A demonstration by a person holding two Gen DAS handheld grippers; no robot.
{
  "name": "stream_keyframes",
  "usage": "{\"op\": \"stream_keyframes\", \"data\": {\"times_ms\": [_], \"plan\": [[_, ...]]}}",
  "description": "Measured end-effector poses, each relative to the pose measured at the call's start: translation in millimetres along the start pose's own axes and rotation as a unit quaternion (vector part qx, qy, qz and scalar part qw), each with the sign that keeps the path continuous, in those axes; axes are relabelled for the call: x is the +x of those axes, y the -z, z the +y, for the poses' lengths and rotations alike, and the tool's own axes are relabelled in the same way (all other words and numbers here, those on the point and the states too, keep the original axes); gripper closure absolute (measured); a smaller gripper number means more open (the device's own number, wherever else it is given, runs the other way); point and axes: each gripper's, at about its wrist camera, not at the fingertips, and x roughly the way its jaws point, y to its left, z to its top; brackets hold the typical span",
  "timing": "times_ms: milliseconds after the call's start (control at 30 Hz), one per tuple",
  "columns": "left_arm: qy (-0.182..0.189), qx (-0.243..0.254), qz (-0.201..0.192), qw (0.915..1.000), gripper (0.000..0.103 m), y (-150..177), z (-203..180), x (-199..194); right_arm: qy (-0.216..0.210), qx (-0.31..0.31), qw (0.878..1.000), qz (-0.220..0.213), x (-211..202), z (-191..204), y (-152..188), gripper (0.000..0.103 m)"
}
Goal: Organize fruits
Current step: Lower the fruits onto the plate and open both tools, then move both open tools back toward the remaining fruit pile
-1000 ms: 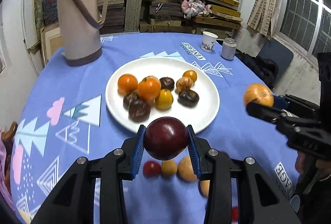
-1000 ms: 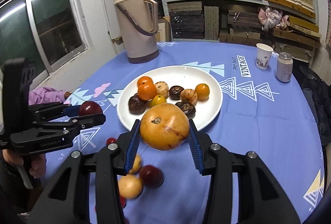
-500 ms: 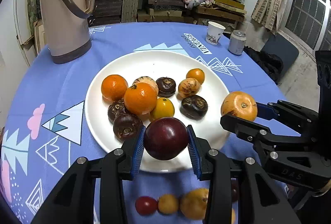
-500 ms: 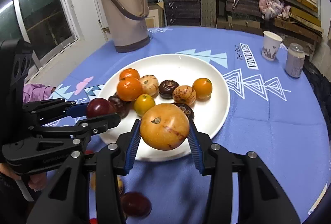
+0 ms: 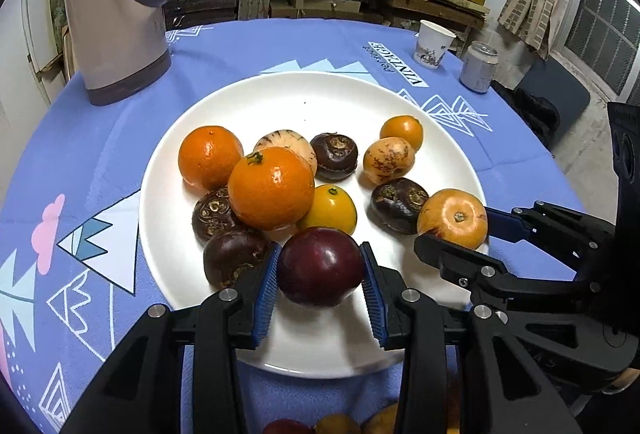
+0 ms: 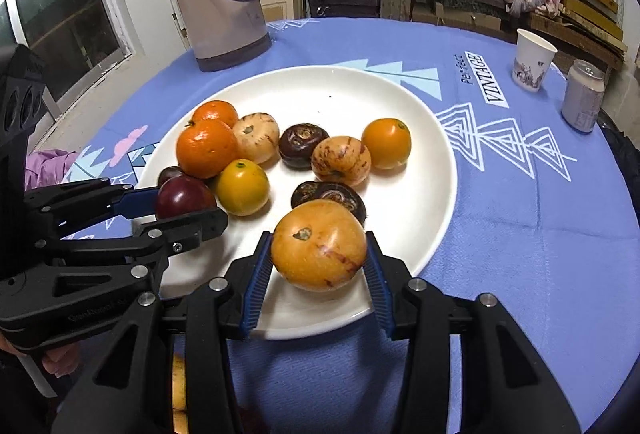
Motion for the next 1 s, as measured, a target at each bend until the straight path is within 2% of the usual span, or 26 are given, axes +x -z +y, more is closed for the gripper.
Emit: {"op": "stream_keyframes", "data": {"times_ms": [100,267,367,533,600,633,867,1000], "plan": [[-0.001,-0.004,0.006,1.0,0.063,0.6,1.0,4.2,0.002,-0.001,1.0,0.002,2.4,-0.5,-0.6,0.058],[0.002,-0.019,0.023,0.9996,0.062,0.9,3.7,5.4,0.003,0.002,1.0,0.003,-0.6,-0.9,1.6,0.05],[-0.001,-0.022,0.019,0.9996,0.06,3.2,3.2,-0.1,-0.001,0.006,1.0,-0.002,-6.3,-1.4,3.7,0.047],[0.007,-0.033,0.005,0.9994,0.043,5.1,4.7,-11.7,-0.008,0.03,0.999,-0.021,-21.4,-7.1,8.2,0.037],[-0.012,-0.033,0.0,0.9994,0.029,6.4,3.1,-16.3,-0.007,0.034,0.999,-0.025,-27.3,-8.3,11.2,0.035],[-0.02,-0.031,-0.008,0.9993,0.028,7.4,2.1,-20.2,-0.008,0.035,0.999,-0.026,-29.0,-8.3,12.3,0.034],[-0.019,-0.025,-0.021,0.9993,0.028,14.5,-0.2,-37.7,-0.016,0.033,0.999,-0.027,-41.4,-1.6,22.7,0.033],[-0.018,-0.021,-0.027,0.9992,0.027,20.1,-1.1,-47.5,-0.016,0.032,0.999,-0.03,-48.4,3.4,28.4,0.029]]}}
